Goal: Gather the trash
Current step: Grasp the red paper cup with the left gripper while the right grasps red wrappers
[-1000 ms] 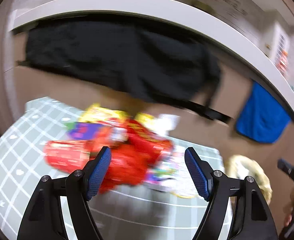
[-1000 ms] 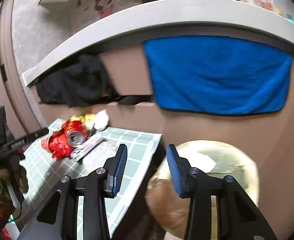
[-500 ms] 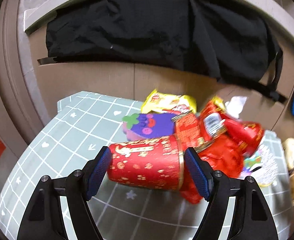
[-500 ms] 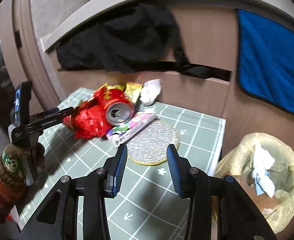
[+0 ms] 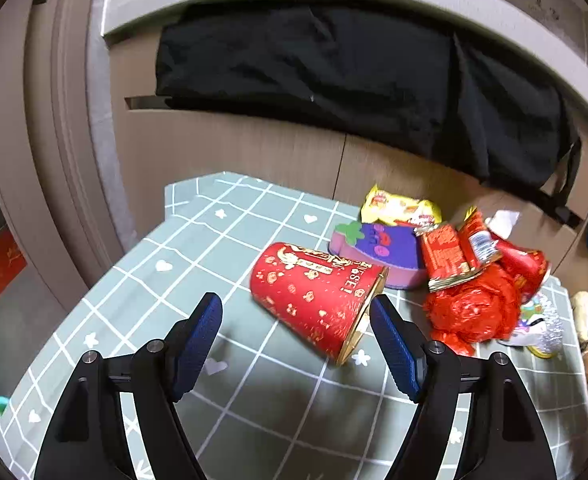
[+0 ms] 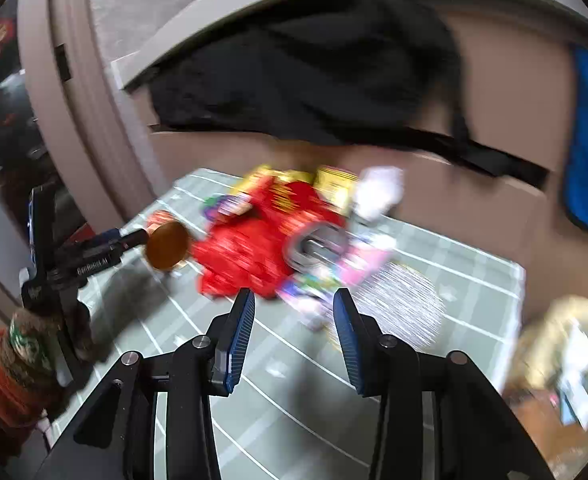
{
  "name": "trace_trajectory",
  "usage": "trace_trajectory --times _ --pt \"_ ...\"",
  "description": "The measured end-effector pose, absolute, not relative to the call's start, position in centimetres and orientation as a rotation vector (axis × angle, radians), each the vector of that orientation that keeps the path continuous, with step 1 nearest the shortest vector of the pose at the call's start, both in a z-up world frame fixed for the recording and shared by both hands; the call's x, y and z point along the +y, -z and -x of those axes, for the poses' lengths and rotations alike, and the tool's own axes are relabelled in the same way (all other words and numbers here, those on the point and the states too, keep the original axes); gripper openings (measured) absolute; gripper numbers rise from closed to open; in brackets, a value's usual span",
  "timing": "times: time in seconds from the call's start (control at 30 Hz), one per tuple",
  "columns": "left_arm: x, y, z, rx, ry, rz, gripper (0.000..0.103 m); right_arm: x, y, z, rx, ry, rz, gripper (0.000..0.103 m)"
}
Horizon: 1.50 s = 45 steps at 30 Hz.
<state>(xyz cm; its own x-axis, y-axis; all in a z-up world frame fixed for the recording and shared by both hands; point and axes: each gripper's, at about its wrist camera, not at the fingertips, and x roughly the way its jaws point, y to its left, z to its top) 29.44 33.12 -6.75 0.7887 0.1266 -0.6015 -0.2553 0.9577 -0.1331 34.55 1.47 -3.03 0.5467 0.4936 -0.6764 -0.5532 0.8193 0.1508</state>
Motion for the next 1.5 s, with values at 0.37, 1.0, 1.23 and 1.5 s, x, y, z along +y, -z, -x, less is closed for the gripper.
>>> trace_trajectory --times 0.37,1.0,1.23,1.5 --pt "33.0 4.8 -26.7 0.564 -0.161 0.239 0.076 11.7 5.1 -40.4 0.896 -0.652 0.048 0.039" --pt "31.8 7.4 -30.8 0.647 -0.218 0.173 0.069 13.1 6.2 -44.8 0.859 -0.671 0.052 0.005" --pt "32.2 8.7 -33.2 0.694 -0.307 0.156 0.027 11.6 4.4 -42.7 0.801 -0.702 0.094 0.010" --pt "35.6 8.0 -31.2 0.649 -0.311 0.244 0.007 16.6 5.8 -44.8 0.837 -0.691 0.212 0.041"
